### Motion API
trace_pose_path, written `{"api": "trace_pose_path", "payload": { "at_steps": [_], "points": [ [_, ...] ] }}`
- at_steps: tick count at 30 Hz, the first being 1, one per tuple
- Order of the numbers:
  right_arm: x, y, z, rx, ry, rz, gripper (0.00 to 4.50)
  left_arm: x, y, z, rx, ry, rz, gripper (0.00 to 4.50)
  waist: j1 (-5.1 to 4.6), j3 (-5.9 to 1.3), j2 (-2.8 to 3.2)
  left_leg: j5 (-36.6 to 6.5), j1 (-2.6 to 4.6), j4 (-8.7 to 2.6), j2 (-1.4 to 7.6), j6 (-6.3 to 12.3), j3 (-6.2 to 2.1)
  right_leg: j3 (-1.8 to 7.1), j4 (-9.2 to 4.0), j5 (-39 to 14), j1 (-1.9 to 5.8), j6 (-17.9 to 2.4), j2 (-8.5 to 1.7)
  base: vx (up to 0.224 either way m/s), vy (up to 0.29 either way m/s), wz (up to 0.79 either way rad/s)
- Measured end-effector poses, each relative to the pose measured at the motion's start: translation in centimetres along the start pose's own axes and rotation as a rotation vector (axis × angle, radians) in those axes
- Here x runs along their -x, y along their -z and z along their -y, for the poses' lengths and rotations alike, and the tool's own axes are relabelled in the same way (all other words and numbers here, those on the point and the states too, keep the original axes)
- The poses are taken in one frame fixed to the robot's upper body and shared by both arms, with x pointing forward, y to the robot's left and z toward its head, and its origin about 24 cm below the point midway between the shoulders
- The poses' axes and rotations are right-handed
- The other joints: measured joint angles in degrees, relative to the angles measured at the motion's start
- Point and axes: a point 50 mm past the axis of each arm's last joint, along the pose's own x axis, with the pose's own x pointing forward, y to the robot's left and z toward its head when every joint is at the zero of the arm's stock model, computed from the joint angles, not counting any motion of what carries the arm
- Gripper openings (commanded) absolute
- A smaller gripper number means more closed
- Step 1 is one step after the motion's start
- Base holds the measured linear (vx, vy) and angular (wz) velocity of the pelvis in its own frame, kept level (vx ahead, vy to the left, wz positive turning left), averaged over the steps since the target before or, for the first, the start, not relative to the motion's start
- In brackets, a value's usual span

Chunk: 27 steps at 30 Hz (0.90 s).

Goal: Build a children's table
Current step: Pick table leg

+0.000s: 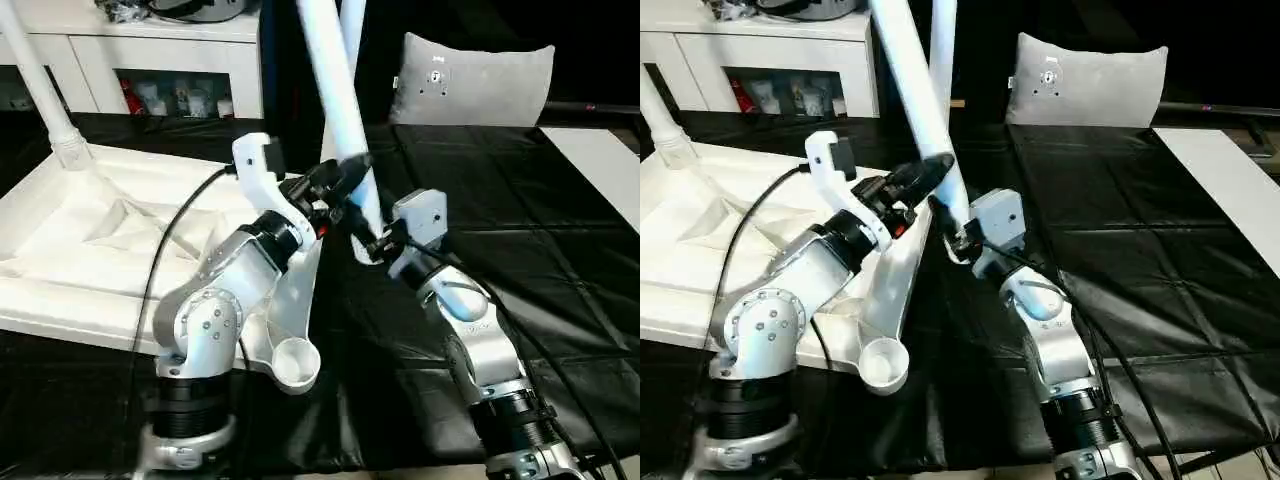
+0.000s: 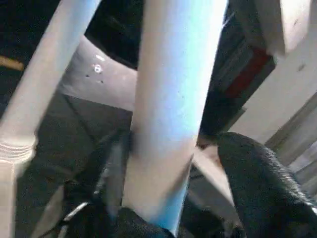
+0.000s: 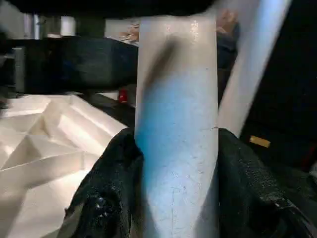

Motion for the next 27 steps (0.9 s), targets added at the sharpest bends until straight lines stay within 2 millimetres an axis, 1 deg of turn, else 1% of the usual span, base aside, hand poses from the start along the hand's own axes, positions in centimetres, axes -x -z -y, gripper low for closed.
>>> {"api": "trace_pose_path", "payload": {
  "at_steps": [2, 7, 9, 13, 15, 17, 19, 20, 22, 23, 25, 27],
  "points": [
    [-0.08, 0.0, -0.24, 0.001, -0.013, 0.0, 1.88, -0.21, 0.23, 0.02, -0.039, -0.014, -0.002, 3.58, 0.03, 0.0, 0.0, 0.02, -0.01, 0.0, 0.0, 0.0, 0.01, 0.01, -0.01, 0.02, 0.0, 0.01, 0.0, 0.0, 0.0, 0.0],
    [-0.09, -0.07, -0.37, 0.008, -0.029, 0.008, 1.88, -0.41, 0.35, 0.19, -0.022, -0.019, 0.011, 3.68, -0.01, 0.0, 0.0, 0.02, 0.0, 0.01, 0.01, -0.01, 0.02, 0.0, -0.01, 0.04, 0.0, 0.0, -0.01, 0.0, 0.0, 0.0],
    [-0.1, -0.08, -0.38, 0.008, -0.03, 0.008, 1.88, -0.44, 0.36, 0.18, -0.013, -0.019, 0.015, 3.38, -0.02, 0.0, 0.0, 0.02, 0.0, 0.0, 0.01, -0.01, 0.03, 0.0, -0.01, 0.05, 0.0, 0.0, -0.01, 0.0, 0.0, 0.0],
    [-0.1, -0.09, -0.39, 0.01, -0.031, 0.009, 1.88, -0.5, 0.41, -0.04, 0.014, -0.029, 0.033, 3.25, -0.02, 0.0, 0.0, 0.03, -0.01, 0.01, 0.01, 0.0, 0.04, 0.01, -0.01, 0.06, 0.0, -0.01, -0.01, 0.0, 0.0, 0.0],
    [-0.11, -0.09, -0.41, 0.011, -0.032, 0.009, 1.88, -0.51, 0.43, -0.03, 0.028, -0.029, 0.041, 2.98, 0.0, 0.0, 0.0, 0.03, -0.01, 0.01, 0.01, 0.01, 0.04, 0.01, -0.01, 0.06, 0.0, -0.01, -0.01, 0.0, 0.0, 0.0],
    [-0.1, -0.14, -0.41, 0.014, -0.033, 0.013, 1.88, -0.49, 0.39, -0.08, 0.033, -0.031, 0.047, 2.88, -0.02, 0.0, 0.0, 0.03, 0.0, 0.01, 0.01, 0.01, 0.04, 0.0, -0.01, 0.06, 0.0, -0.01, -0.01, 0.0, 0.0, 0.0],
    [-0.1, -0.16, -0.4, 0.017, -0.033, 0.015, 1.88, -0.47, 0.37, -0.11, 0.033, -0.032, 0.05, 2.55, -0.04, 0.0, 0.0, 0.03, 0.0, 0.01, 0.01, 0.01, 0.04, 0.0, -0.01, 0.06, 0.0, -0.01, -0.01, 0.0, 0.0, 0.0],
    [-0.1, -0.16, -0.4, 0.017, -0.033, 0.015, 1.88, -0.47, 0.38, -0.11, 0.033, -0.033, 0.051, 2.55, -0.04, 0.0, 0.0, 0.03, 0.0, 0.01, 0.01, 0.01, 0.04, 0.0, -0.01, 0.06, 0.0, -0.01, -0.01, 0.0, 0.0, 0.0],
    [-0.09, -0.19, -0.39, 0.02, -0.034, 0.018, 1.88, -0.42, 0.38, -0.18, 0.034, -0.035, 0.055, 2.36, -0.04, 0.0, 0.0, 0.03, 0.0, 0.01, 0.01, 0.01, 0.04, 0.0, -0.01, 0.06, 0.0, -0.01, -0.01, 0.0, 0.0, 0.0],
    [-0.09, -0.21, -0.4, 0.021, -0.036, 0.018, 1.88, -0.39, 0.37, -0.23, 0.034, -0.038, 0.056, 2.36, -0.04, 0.0, 0.0, 0.03, 0.0, 0.01, 0.01, 0.01, 0.04, 0.01, -0.01, 0.06, 0.0, -0.01, -0.01, 0.0, 0.0, 0.0],
    [-0.08, -0.2, -0.39, 0.023, -0.037, 0.018, 1.88, -0.38, 0.39, -0.23, 0.034, -0.038, 0.056, 2.13, -0.02, 0.0, 0.0, 0.04, 0.0, 0.01, 0.01, 0.01, 0.05, 0.01, -0.01, 0.06, 0.0, -0.01, -0.01, 0.0, 0.0, 0.0],
    [-0.06, -0.2, -0.37, 0.024, -0.039, 0.017, 1.88, -0.36, 0.41, -0.27, 0.033, -0.04, 0.055, 2.09, -0.03, 0.0, 0.0, 0.04, 0.0, 0.01, 0.02, 0.01, 0.05, 0.01, -0.01, 0.06, 0.0, -0.01, -0.01, 0.0, 0.0, 0.0]
  ]
}}
